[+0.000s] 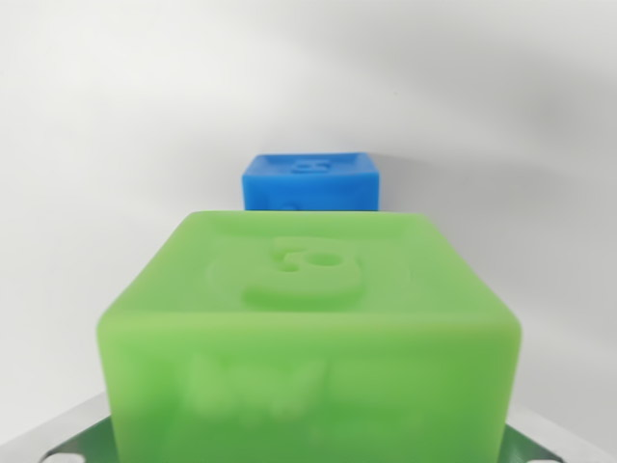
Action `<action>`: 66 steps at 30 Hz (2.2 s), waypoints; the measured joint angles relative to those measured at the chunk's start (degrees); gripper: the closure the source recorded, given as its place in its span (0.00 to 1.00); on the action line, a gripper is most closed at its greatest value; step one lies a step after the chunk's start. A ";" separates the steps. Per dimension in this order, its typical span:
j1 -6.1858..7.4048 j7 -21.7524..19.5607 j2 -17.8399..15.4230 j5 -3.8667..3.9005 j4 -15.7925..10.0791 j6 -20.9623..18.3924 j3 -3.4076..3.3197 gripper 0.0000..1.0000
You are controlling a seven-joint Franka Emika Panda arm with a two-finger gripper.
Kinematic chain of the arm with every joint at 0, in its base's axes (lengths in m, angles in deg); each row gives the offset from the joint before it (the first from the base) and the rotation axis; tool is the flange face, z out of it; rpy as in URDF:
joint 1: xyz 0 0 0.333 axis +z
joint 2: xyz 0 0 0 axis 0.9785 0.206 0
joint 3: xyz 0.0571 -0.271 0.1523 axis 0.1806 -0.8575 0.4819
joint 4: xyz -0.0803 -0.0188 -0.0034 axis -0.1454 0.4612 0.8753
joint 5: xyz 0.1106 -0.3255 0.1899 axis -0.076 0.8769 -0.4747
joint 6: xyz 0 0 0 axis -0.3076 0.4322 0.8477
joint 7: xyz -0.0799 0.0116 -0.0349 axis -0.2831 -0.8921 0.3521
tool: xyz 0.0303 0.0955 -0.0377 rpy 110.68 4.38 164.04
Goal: Stack cube
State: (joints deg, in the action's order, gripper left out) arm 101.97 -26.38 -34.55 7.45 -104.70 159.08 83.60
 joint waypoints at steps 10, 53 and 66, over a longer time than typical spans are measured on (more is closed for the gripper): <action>-0.01 0.12 2.86 -0.27 -0.08 2.89 0.08 1.00; -0.21 0.41 8.17 -0.70 0.38 7.75 0.38 0.00; -0.22 0.41 8.19 -0.71 0.39 7.76 0.40 0.00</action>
State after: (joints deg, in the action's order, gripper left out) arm 101.75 -25.96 -26.35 6.75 -104.32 166.84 84.00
